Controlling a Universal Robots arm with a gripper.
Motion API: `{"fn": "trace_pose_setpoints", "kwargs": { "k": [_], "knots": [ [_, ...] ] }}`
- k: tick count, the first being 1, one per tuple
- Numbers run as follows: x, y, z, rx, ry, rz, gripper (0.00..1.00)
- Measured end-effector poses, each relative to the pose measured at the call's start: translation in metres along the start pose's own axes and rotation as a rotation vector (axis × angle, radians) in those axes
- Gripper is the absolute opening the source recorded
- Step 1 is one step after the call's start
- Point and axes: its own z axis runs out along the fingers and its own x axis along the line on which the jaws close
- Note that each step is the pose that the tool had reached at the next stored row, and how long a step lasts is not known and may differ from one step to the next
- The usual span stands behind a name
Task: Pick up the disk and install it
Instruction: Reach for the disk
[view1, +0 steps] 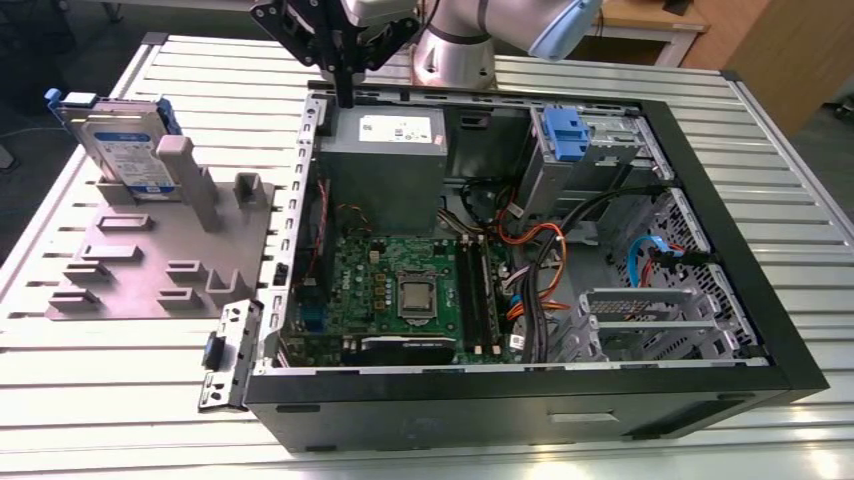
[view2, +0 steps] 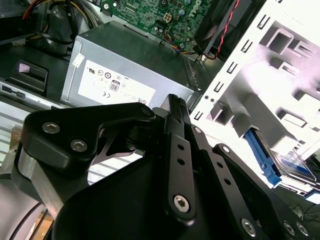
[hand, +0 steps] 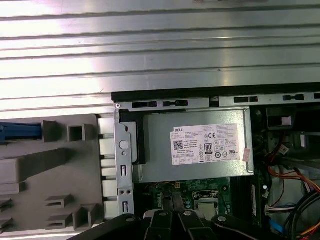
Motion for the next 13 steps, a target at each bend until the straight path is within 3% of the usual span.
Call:
{"fn": "trace_pose_setpoints", "kwargs": {
  "k": [13],
  "knots": [
    [0.0031, -0.0002, -0.0001, 0.0, 0.0, 0.0, 0.11]
  ]
}}
